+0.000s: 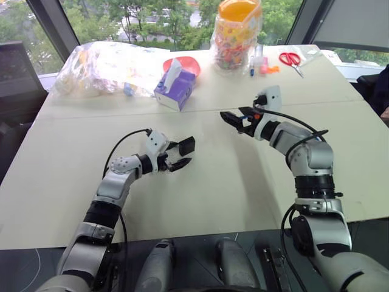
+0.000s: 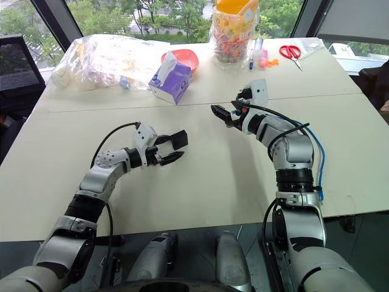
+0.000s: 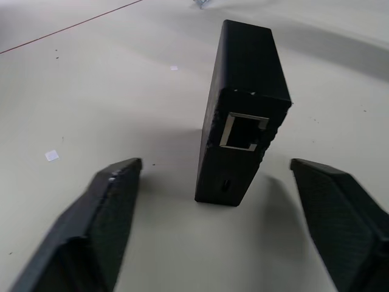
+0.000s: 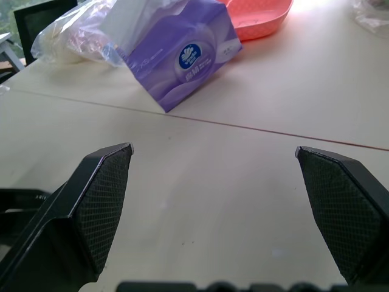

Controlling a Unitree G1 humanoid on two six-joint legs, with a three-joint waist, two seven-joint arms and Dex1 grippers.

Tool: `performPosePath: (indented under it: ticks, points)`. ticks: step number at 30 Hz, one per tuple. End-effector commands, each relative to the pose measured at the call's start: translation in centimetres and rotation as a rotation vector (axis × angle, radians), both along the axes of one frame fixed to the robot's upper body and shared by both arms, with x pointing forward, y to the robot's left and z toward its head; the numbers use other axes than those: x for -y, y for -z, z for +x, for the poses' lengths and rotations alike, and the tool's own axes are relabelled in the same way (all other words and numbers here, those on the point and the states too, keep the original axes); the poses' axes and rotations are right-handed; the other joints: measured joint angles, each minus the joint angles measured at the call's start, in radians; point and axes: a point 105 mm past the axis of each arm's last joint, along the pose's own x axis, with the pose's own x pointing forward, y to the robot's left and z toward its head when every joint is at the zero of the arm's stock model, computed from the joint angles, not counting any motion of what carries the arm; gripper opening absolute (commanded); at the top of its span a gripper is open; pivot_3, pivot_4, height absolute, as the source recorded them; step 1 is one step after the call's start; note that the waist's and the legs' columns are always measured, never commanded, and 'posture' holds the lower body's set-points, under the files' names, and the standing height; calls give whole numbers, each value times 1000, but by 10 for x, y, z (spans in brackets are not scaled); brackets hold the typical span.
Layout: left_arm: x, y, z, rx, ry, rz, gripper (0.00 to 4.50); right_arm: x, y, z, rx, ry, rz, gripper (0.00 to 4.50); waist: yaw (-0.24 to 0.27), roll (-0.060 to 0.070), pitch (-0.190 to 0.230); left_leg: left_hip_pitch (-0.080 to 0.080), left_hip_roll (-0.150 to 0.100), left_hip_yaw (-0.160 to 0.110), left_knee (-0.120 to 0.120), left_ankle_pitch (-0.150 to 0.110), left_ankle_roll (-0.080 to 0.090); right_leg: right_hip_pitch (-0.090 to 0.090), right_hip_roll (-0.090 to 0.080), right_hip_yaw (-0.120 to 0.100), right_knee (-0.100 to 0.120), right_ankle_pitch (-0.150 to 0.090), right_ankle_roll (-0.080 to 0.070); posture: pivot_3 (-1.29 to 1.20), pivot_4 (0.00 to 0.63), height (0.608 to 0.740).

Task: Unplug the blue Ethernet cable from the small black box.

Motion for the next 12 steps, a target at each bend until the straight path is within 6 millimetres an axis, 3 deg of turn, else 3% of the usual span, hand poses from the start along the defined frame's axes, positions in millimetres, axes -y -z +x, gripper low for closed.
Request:
performPosePath:
  ticks: [1, 5, 12]
  points:
    - [-16, -19, 1, 44, -45, -29, 4468, 4, -3, -12, 21, -27, -17, 4500, 0, 0, 0, 0, 0, 0, 0, 0, 0, 0, 0, 0, 0, 0, 0, 0, 150, 726]
    - [-31, -32, -7, 66, -86, -53, 4468, 12, 7, -30, -6, -59, -53, 4500, -1, 0, 0, 0, 0, 0, -1, 0, 0, 0, 0, 0, -1, 0, 0, 0, 150, 726]
    - [-78, -40, -23, 94, -268, -30, 4468, 20, 19, -47, -18, -58, -106, 4500, 0, 0, 0, 0, 1, 0, -1, 0, 0, 0, 0, 0, -1, -1, 0, 0, 150, 726]
